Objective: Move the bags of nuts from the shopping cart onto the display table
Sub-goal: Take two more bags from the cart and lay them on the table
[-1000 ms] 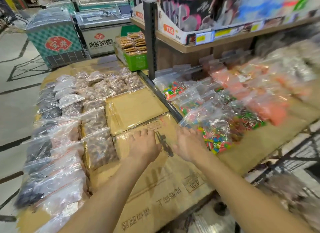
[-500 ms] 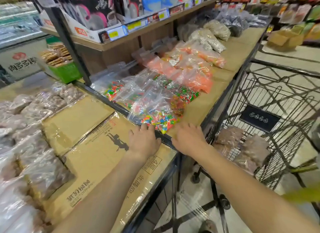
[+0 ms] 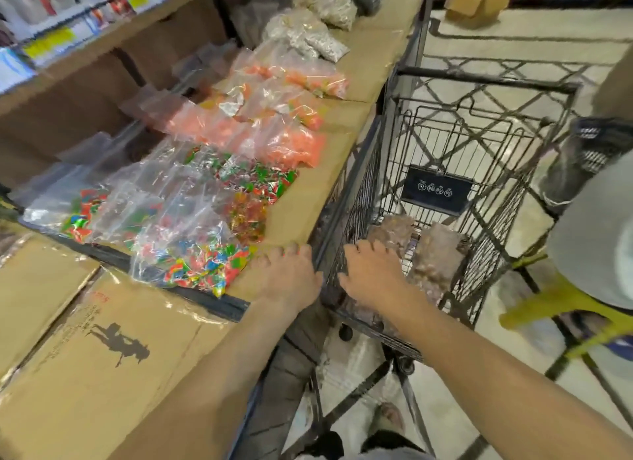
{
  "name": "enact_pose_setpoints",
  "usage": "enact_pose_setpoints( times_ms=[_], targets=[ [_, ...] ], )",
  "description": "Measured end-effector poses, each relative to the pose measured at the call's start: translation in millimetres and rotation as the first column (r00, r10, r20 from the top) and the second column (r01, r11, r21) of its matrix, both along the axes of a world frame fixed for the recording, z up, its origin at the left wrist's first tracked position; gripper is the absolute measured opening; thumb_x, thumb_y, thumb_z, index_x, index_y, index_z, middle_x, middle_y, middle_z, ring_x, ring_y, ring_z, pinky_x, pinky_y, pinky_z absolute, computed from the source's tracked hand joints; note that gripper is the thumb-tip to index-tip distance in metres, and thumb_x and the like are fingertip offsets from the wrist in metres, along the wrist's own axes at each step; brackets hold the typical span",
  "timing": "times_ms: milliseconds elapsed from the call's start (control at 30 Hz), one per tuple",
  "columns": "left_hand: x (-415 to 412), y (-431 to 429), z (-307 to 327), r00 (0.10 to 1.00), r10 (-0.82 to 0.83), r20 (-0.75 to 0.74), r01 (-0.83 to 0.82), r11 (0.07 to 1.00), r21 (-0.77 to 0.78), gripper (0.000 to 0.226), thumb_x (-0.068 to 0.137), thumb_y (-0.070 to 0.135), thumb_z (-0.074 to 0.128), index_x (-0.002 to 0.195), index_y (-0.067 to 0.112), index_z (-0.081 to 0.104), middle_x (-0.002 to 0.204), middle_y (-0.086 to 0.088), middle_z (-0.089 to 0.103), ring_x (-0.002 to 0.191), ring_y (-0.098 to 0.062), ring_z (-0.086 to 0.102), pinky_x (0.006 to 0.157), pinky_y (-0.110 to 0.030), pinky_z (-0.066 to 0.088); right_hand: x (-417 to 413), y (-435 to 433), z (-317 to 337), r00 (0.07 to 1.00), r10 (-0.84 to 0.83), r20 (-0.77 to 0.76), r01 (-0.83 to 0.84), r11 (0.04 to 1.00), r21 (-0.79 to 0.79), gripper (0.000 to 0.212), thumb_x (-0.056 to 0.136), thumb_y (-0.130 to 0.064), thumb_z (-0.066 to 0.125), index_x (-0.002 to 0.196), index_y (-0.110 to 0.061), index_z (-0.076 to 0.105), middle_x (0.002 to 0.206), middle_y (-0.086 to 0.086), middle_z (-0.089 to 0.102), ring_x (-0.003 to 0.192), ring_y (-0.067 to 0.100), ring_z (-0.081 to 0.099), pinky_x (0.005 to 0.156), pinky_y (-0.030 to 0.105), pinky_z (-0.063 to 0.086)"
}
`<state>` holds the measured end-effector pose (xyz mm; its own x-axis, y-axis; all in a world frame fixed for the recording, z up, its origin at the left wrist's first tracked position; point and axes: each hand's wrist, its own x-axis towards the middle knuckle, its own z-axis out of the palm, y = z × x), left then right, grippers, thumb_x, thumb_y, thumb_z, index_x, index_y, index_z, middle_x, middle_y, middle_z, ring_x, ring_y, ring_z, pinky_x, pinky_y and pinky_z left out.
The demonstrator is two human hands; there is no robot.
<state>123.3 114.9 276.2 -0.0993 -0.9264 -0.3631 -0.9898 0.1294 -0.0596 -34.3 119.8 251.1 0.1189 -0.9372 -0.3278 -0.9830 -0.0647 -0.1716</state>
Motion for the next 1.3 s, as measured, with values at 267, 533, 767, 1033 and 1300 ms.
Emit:
enact_pose_setpoints(
  times_ms=[267,533,767,1033,1300],
  targets=[
    [-68,-43,-39,0.996,-0.085,-0.023,0.086,0.995,0.058,0.063,0.104,0.05,0.052,0.156,0.017,0.042,0.157,-0.01,0.048,0.146,-0.036,0.042,0.121,-0.055,0.032,-68,-22,-28,0.988,-0.152,-0.009,0.152,0.982,0.112,0.059,0.105,-0.046,0.055,0.154,-0.014,0.045,0.157,0.014,0.047,0.147,0.038,0.04,0.119,0.059,0.038],
    [-96,-90,-102,0.97,-0.238,-0.039,0.241,0.95,0.197,0.057,0.105,0.046,0.049,0.152,0.015,0.044,0.153,-0.011,0.05,0.143,-0.036,0.045,0.117,-0.055,0.038,-90,-42,-70,0.961,-0.274,-0.033,0.274,0.932,0.237,0.056,0.107,-0.043,0.052,0.152,-0.011,0.046,0.156,0.016,0.048,0.147,0.039,0.042,0.118,0.055,0.037],
    [-106,-113,-159,0.938,-0.343,-0.047,0.336,0.872,0.356,0.055,0.107,0.044,0.047,0.151,0.012,0.046,0.153,-0.013,0.05,0.142,-0.038,0.045,0.116,-0.055,0.037,-86,-50,-125,0.919,-0.387,-0.071,0.385,0.847,0.366,0.069,0.107,-0.044,0.053,0.163,-0.01,0.032,0.173,0.021,0.022,0.159,0.045,0.023,0.128,0.061,0.023],
    [-116,-115,-211,0.92,-0.389,-0.037,0.353,0.785,0.509,0.064,0.107,0.048,0.045,0.161,0.016,0.033,0.159,-0.011,0.044,0.147,-0.035,0.039,0.121,-0.052,0.032,-85,-38,-181,0.881,-0.468,-0.067,0.445,0.771,0.456,0.07,0.105,-0.051,0.051,0.16,-0.01,0.036,0.165,0.021,0.039,0.151,0.044,0.036,0.121,0.057,0.031],
    [-123,-124,-274,0.989,-0.058,-0.138,0.127,0.811,0.571,0.064,0.104,0.036,0.063,0.157,0.013,0.036,0.153,-0.013,0.049,0.14,-0.033,0.05,0.112,-0.043,0.043,-107,-26,-254,0.728,-0.685,-0.028,0.578,0.591,0.563,0.071,0.105,-0.058,0.049,0.16,-0.016,0.034,0.164,0.017,0.039,0.149,0.039,0.038,0.121,0.054,0.034]
  ],
)
